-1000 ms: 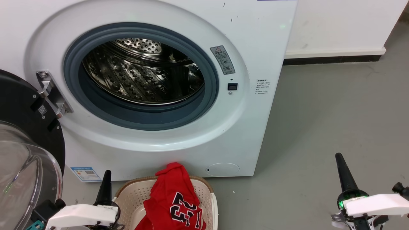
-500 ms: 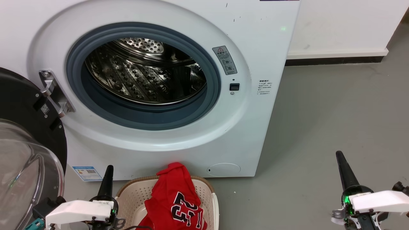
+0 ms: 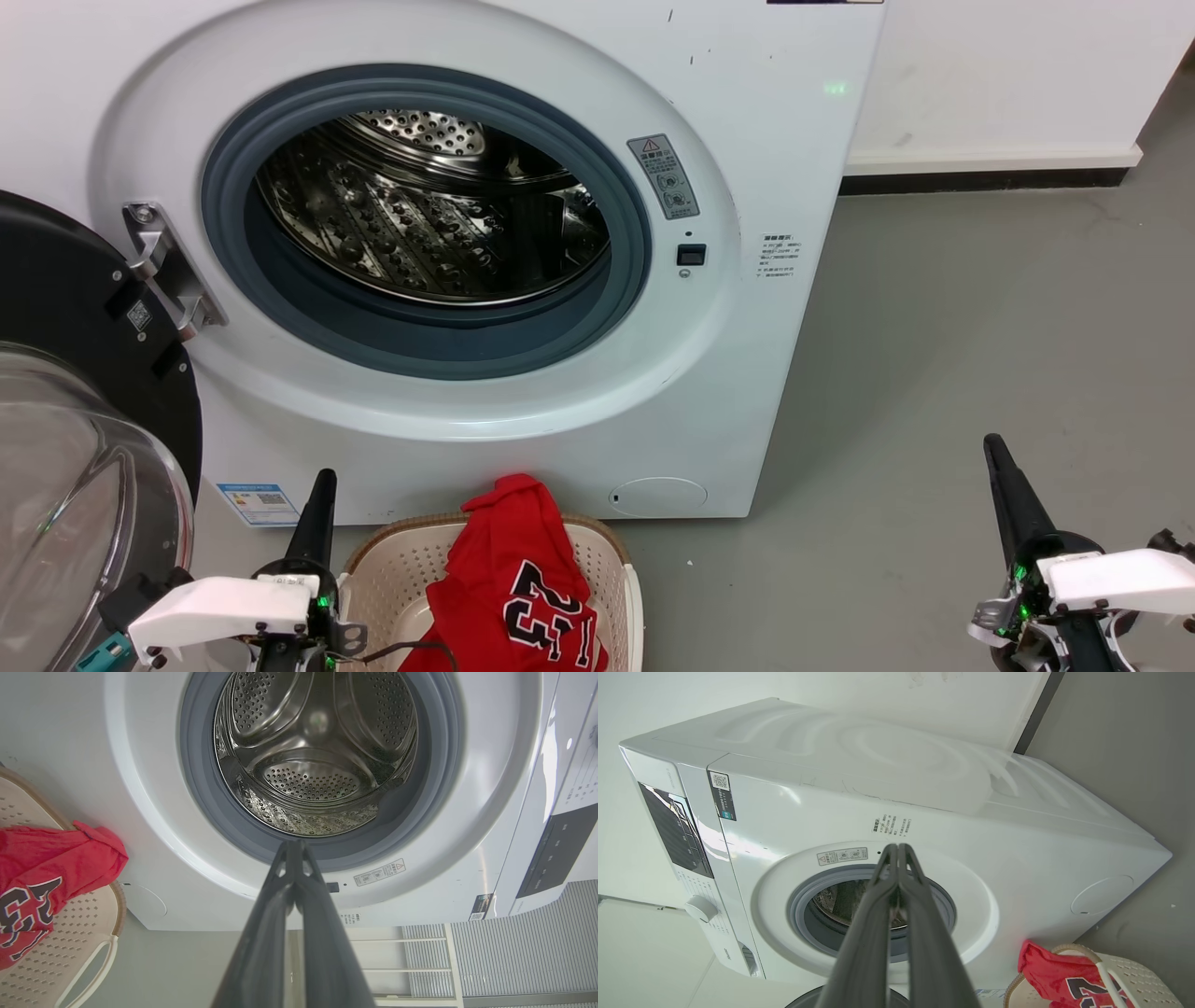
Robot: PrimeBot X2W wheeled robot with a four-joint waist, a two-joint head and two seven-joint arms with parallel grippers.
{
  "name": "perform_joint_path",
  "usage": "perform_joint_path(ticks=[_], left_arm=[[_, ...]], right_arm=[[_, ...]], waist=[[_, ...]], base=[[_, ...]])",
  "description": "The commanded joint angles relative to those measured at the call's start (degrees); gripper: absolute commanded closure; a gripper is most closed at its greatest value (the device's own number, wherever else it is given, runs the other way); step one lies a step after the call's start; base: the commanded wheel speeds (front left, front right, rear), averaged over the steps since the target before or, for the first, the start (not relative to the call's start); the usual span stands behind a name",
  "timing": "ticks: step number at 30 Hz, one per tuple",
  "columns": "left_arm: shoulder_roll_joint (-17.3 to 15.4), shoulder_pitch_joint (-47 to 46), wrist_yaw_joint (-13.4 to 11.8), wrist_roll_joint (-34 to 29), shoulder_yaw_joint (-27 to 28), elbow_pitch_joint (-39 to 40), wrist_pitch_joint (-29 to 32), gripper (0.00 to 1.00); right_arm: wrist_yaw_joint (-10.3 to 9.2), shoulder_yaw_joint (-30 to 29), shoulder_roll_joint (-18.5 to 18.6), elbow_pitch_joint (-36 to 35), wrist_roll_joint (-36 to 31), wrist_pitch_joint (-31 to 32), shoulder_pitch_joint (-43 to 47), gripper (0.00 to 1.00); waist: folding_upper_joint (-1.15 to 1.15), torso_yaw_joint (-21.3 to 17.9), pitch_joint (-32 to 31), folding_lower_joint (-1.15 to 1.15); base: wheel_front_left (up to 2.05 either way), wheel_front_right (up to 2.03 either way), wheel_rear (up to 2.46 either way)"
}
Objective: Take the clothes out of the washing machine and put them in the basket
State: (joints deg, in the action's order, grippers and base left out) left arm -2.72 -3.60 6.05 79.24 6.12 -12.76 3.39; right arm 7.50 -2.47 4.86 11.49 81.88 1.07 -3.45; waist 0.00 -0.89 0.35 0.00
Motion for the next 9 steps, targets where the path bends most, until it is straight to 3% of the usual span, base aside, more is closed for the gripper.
perform_joint_path(ticks=[1,9], left_arm=[[-0.2,-1.1,0.3,1.2,0.2,0.0,0.5,1.0],[-0.2,-1.8,0.7,5.5,0.3,-0.5,1.4,1.0]], right_arm=[[-0.01,-0.2,0.1,0.2,1.3,0.4,-1.1,1.0],[-0.01,-0.7,0.0,1.0,5.3,1.5,-1.8,1.0]], waist=[[0.0,0.0,0.0,0.0],[0.0,0.3,-0.1,0.0]], base=[[0.0,0.0,0.0],[0.0,0.0,0.0]])
